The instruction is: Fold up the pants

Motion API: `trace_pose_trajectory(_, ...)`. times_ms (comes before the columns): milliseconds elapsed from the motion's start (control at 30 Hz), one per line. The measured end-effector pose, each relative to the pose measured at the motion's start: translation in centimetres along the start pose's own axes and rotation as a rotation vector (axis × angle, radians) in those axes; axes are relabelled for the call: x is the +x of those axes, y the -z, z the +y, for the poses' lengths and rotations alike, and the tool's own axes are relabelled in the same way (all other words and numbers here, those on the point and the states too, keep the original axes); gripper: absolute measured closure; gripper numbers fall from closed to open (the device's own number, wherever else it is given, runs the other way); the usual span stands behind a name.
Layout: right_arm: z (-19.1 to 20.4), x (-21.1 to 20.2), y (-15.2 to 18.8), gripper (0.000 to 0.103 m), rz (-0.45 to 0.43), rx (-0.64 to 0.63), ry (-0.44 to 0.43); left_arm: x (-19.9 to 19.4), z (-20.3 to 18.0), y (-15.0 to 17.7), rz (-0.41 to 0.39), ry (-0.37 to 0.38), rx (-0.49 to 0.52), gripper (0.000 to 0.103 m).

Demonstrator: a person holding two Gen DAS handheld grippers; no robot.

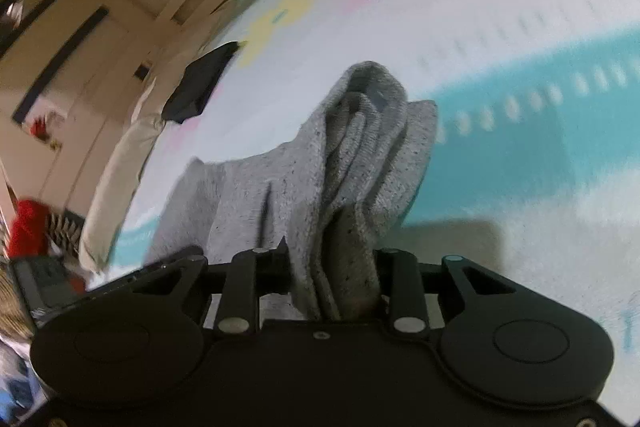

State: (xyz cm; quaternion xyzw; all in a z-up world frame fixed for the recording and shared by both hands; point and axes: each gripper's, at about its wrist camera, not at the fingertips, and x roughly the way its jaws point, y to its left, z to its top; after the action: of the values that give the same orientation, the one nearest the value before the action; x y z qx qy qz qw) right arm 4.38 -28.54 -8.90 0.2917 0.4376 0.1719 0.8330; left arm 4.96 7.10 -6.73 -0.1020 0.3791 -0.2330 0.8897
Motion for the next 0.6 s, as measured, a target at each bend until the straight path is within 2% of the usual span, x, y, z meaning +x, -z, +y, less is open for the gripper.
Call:
trace_pose_trajectory(100, 2.0, -0.8, -1.3, 0.063, -0.014, -0.023, -0.036, -1.1, 0.1, -2.4, -0.055, -0.019, 0.004, 0.088)
trace_pose_trajectory(200, 4.0, 0.0, -3.8, 0.063, -0.025, -0.045, -0.061, -0.8, 1.7, -6.2, -0.077, -0.040, -0.014, 0.088)
trace_pose_trajectory(333, 6.4, 4.2, -8.5, 0.063, -0.012, -0.063, -0.068, 1.5, 4.5, -10.1, -0.088, -0.083, -0.028, 0.088)
trace_pose_trajectory(433, 7.0, 8.4, -11.5, 0.063, 0.009, -0.071, -0.069, 4.3, 7.0, -11.6, -0.070, -0.132, -0.047, 0.088)
trace_pose_trajectory(500, 7.1, 11.0, -12.3, 0.062, 0.018, -0.090, -0.047, 6.5, 8.6, -11.6, -0.033, -0.170, -0.076, 0.084)
trace_pose_trajectory(567, 6.9, 13.7, -12.6, 0.049, 0.035, -0.116, 0.017, 8.9, 10.5, -10.8, 0.032, -0.229, -0.110, 0.081)
trace_pose_trajectory(600, 6.8, 15.1, -12.5, 0.045, 0.041, -0.137, 0.090, 9.9, 11.2, -10.2, 0.060, -0.260, -0.112, 0.070)
